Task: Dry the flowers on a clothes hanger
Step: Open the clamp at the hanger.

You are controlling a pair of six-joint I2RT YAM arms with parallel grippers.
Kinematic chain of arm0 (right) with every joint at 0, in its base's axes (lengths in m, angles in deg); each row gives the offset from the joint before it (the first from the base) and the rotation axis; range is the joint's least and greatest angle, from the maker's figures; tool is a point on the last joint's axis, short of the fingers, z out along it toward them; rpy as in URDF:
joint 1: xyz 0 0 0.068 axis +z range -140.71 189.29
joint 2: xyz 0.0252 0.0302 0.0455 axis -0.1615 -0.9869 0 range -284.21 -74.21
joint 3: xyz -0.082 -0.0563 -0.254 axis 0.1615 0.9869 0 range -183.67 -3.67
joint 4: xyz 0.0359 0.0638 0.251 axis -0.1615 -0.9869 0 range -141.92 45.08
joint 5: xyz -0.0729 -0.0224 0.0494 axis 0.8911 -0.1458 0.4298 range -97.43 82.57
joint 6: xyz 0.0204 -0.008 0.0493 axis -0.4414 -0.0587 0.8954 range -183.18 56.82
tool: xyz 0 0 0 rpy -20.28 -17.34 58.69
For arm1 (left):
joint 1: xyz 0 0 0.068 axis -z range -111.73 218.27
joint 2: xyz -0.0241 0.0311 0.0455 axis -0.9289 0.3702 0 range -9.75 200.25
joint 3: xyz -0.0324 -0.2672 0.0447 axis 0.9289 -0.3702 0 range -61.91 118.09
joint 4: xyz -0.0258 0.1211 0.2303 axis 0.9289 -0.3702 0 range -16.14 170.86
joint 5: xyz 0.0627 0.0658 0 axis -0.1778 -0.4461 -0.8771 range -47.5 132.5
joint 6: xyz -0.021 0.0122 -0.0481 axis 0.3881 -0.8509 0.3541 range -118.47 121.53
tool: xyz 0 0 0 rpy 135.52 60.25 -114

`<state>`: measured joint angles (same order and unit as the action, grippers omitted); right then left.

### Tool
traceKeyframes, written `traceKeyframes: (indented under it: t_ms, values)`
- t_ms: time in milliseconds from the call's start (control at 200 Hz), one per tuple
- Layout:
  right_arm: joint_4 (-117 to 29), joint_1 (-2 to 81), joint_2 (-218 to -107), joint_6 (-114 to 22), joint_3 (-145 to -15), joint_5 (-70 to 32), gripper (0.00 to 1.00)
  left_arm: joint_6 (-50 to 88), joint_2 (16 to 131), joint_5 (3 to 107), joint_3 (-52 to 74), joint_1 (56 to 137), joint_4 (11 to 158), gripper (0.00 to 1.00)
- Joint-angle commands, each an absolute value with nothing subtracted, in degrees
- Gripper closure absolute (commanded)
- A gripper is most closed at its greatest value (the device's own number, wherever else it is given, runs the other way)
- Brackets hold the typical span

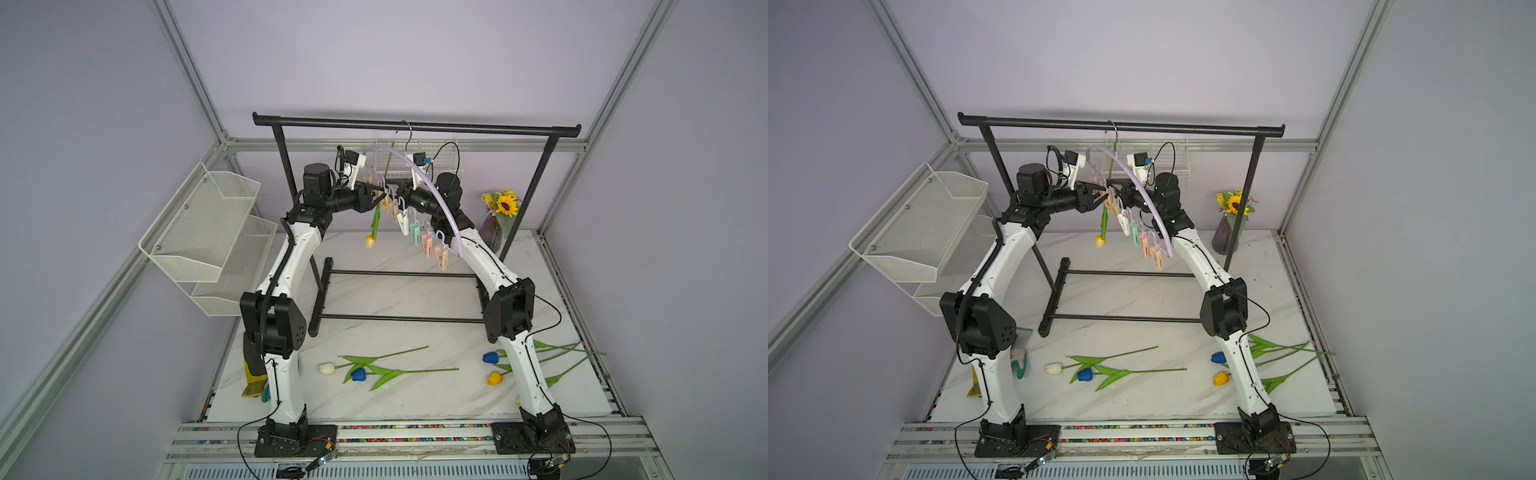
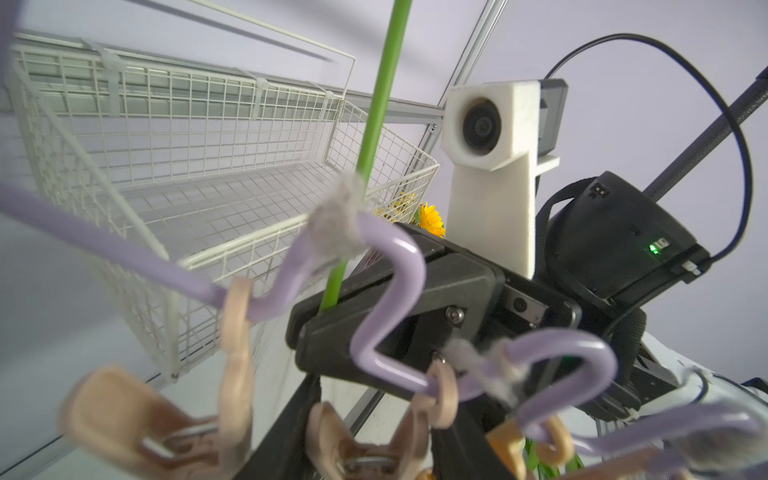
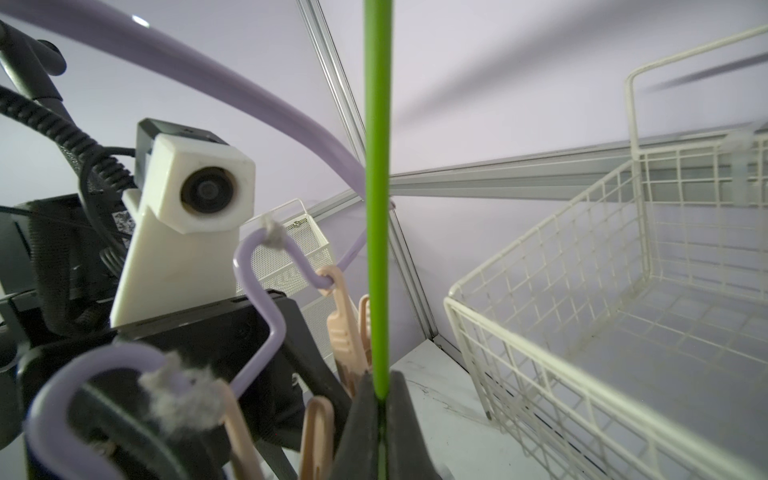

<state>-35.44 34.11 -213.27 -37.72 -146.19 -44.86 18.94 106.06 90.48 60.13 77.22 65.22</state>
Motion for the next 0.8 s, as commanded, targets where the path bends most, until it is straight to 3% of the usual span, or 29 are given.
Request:
traceKeyframes:
  t_ms: [0,480,795]
  values:
    - [-34.55,34.44,-210.25,-38.3,-144.77,-45.27,1.0,18.81,104.63,91.1,62.81,77.39,66.38,0.6]
    - [-31.85,33.56,-202.13,-37.38,-131.73,-39.49,1.0,20.49,103.9,91.15,63.24,77.74,67.31,0.73]
    - [-24.45,33.14,-194.55,-34.69,-115.48,-34.27,1.0,23.0,104.06,90.93,63.27,78.6,69.81,0.78]
